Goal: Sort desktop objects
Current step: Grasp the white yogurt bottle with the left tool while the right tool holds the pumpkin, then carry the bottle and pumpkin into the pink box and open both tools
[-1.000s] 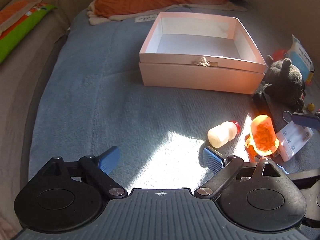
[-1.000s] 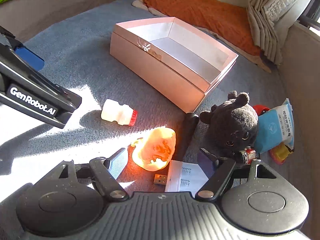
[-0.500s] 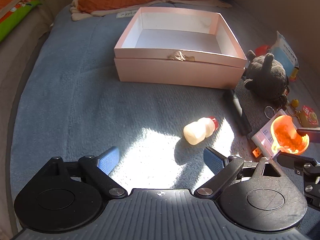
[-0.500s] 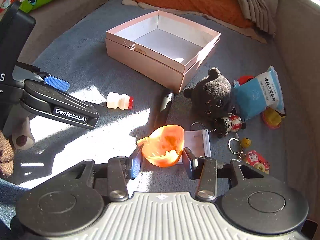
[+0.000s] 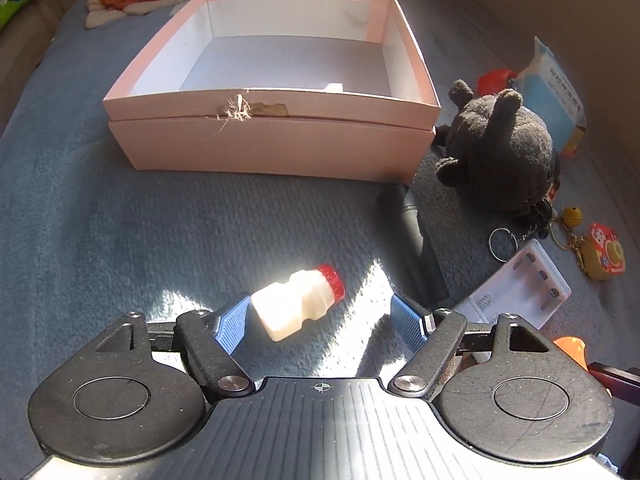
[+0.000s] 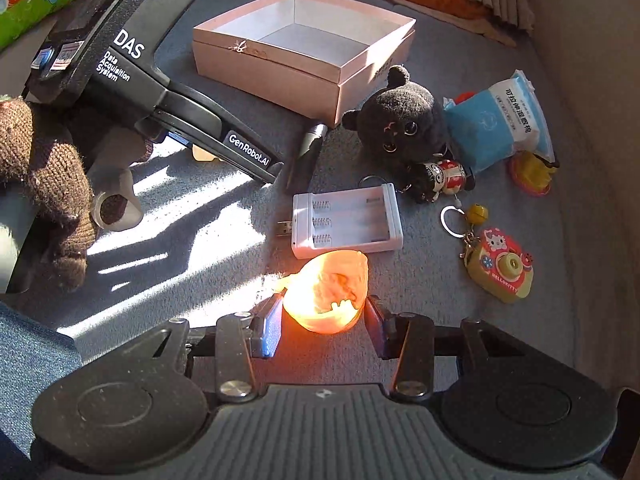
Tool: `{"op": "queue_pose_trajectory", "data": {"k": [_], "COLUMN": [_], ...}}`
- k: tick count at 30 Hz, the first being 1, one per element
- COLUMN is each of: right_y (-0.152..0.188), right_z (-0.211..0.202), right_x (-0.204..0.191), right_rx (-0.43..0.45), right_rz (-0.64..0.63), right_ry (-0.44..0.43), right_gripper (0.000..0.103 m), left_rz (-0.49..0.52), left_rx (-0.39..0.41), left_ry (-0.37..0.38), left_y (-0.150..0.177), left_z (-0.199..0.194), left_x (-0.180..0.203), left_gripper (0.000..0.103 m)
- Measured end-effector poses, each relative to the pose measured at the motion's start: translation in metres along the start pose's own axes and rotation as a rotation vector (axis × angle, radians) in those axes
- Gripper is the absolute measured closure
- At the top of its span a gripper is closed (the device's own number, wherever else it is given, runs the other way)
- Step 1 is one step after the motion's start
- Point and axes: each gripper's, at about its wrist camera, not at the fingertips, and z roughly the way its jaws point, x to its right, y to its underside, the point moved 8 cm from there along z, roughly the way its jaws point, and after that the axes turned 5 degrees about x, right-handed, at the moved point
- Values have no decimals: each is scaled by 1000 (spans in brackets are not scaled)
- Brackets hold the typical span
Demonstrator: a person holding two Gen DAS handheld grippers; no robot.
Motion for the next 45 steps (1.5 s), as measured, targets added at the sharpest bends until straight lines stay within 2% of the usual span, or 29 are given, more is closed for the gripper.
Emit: {"op": "queue_pose_trajectory", "data": {"k": [3, 4, 10, 15, 17, 19, 22, 24, 25, 26, 27, 30, 35, 38, 41, 43, 45], "right_y": [1, 0, -4, -22, -44, -76, -136, -186, -200, -217, -231, -244, -229, -217, -213, -219, -230], "right_z": [1, 1, -10, -35, -53, -69, -78, -75, -70, -60, -51, -20, 49, 87, 109, 120, 129], "right_x": [-1, -1, -9, -15, -12, -5, 14, 30, 36, 46, 58, 84, 102, 99, 90, 84, 75], "right_rx": [-12, -13, -41, -31, 18, 96, 217, 332, 353, 363, 369, 316, 170, 85, 55, 48, 35], "right_rz": [-10, -9, 54, 97, 101, 115, 165, 199, 207, 229, 255, 340, 487, 538, 529, 529, 539], "right_ry": [0, -1, -57, -128, -144, -157, -142, -151, -146, -113, -90, -76, -102, -94, -79, -106, -160], "right_gripper": [60, 60, 60, 60, 60, 60, 60, 59, 47, 35, 34, 34, 34, 34, 34, 32, 25], "left_rz": [44, 61, 106, 135, 129, 96, 57, 54, 46, 34, 12, -14, -16, -40, -37, -33, -36], "left_rx": [5, 9, -4, 27, 78, 152, 287, 376, 409, 422, 437, 443, 333, 280, 260, 245, 231], "left_ry": [-36, -34, -7, 64, 82, 96, 98, 87, 94, 95, 78, 37, 36, 64, 97, 141, 158], "left_y": [-3, -2, 22, 34, 19, -9, -71, -112, -132, -144, -159, -171, -141, -123, -117, -115, -114], "left_z": [0, -3, -35, -76, -96, -115, -134, -138, -137, -135, -131, -119, -71, -46, -31, -22, -15], "left_x": [0, -1, -16, -27, -31, -38, -45, -48, -51, -55, -62, -79, -99, -106, -108, -105, -104], "left_gripper": [47, 50, 51, 51, 51, 51, 51, 49, 47, 37, 26, 18, 12, 9, 8, 7, 6]}}
